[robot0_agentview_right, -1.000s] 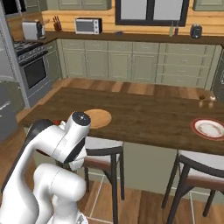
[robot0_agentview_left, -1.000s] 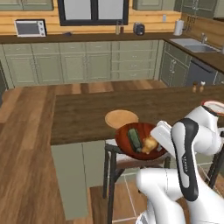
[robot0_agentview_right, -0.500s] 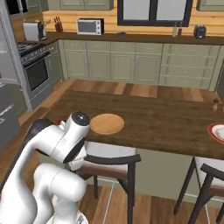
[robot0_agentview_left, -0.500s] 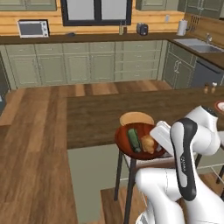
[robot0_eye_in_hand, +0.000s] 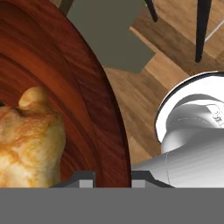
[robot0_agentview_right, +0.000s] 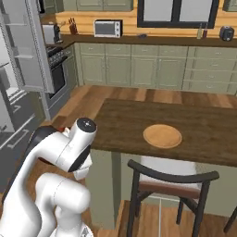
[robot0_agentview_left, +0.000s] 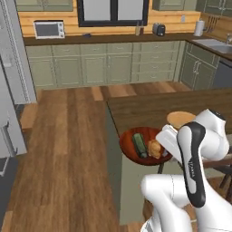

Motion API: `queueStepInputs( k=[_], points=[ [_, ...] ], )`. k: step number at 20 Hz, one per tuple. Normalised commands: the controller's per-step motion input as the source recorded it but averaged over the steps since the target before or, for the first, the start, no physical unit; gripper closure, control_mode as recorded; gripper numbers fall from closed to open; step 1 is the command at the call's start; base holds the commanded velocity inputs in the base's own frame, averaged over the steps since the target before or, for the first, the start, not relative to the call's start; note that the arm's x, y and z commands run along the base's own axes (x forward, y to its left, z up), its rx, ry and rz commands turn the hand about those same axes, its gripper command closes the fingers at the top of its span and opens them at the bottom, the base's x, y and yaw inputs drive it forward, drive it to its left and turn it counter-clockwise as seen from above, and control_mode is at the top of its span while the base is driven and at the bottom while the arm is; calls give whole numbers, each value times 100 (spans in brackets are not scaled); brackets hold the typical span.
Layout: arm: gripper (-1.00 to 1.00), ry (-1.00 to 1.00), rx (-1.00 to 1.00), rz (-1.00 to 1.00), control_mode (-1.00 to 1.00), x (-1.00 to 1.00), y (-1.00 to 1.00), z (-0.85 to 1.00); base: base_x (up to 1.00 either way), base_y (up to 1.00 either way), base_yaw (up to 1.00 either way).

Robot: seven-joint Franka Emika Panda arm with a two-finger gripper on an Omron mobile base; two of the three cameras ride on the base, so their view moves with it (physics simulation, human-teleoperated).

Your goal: Pick the chicken drumstick and cucumber from their plates and place them in the bowl. Then put the bowl in the fridge.

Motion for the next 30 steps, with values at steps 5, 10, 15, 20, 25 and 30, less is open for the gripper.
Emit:
queueStepInputs(
  k=[5, 10, 15, 20, 25, 30],
  points=[
    [100, 0, 0, 0, 100, 0, 0, 0, 26, 100, -1],
    [100, 0, 0, 0, 100, 0, 0, 0, 38, 79, -10],
    [100, 0, 0, 0, 100, 0, 0, 0, 78, 83, -15],
    [100, 0, 0, 0, 100, 0, 0, 0, 49, -18, -8],
    [100, 0, 0, 0, 100, 0, 0, 0, 64, -51, -5],
    [100, 0, 0, 0, 100, 0, 0, 0, 82, -33, -4]
  ],
)
